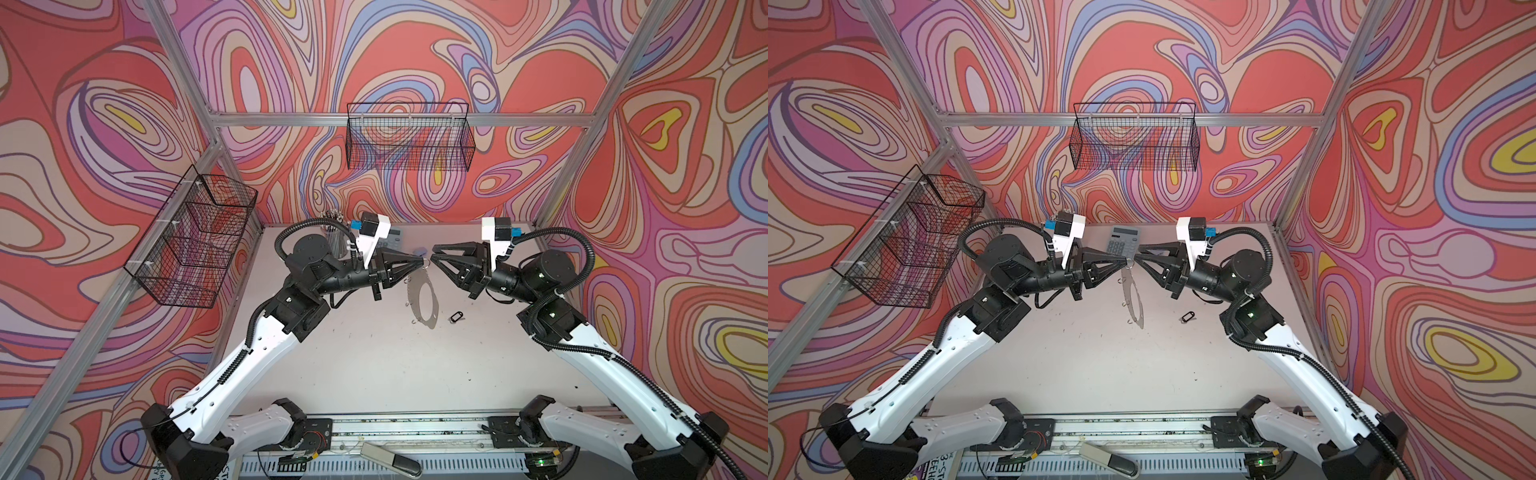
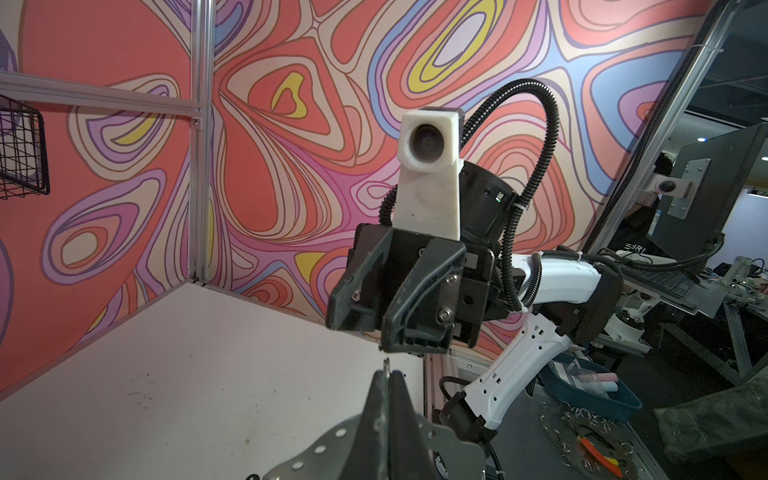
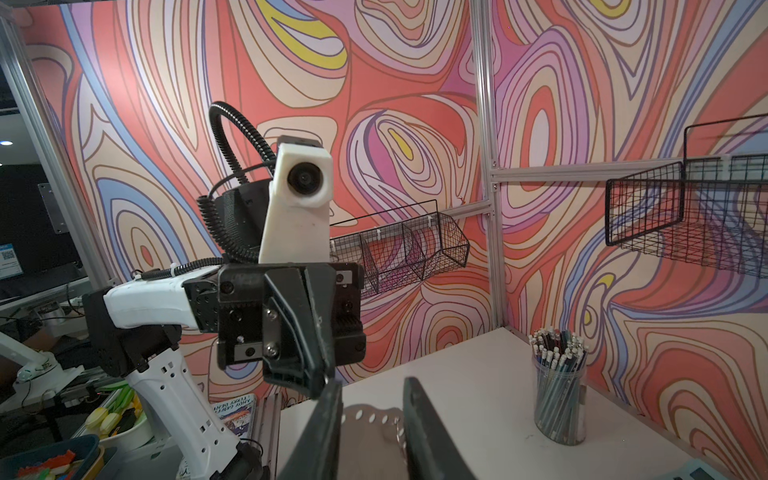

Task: Attach keys to a key ring
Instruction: Pass the keyring.

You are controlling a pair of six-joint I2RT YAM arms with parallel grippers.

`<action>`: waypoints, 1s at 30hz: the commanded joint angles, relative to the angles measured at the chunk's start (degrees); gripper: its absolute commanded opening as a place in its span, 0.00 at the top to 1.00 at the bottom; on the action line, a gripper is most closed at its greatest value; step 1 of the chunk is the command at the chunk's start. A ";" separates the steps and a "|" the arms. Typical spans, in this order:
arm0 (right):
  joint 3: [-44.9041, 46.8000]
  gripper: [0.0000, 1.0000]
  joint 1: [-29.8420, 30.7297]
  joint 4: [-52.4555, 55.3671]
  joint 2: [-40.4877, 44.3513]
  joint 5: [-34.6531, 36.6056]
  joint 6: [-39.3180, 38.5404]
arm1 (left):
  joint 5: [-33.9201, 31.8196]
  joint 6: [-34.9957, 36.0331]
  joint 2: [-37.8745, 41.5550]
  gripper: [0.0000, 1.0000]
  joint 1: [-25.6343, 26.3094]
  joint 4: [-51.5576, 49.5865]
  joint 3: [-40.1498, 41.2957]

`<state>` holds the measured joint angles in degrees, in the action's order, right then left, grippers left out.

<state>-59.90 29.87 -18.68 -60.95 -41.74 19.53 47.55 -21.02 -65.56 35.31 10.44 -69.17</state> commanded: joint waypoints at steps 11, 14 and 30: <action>-2.24 0.76 -3.21 -4.44 -3.21 -12.87 4.55 | -0.36 2.03 2.72 1.00 0.02 3.60 1.67; -2.24 0.77 -3.46 -4.35 -3.37 -14.29 4.60 | 0.20 2.54 2.86 1.00 0.04 2.90 1.42; -1.86 0.79 -3.51 -8.35 -4.31 -20.59 7.37 | 1.13 3.61 1.54 1.00 0.02 -1.21 -1.15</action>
<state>-61.08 26.63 -24.49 -65.06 -59.37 25.45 47.86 -18.00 -64.14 35.31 8.73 -68.27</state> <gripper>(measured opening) 0.212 0.047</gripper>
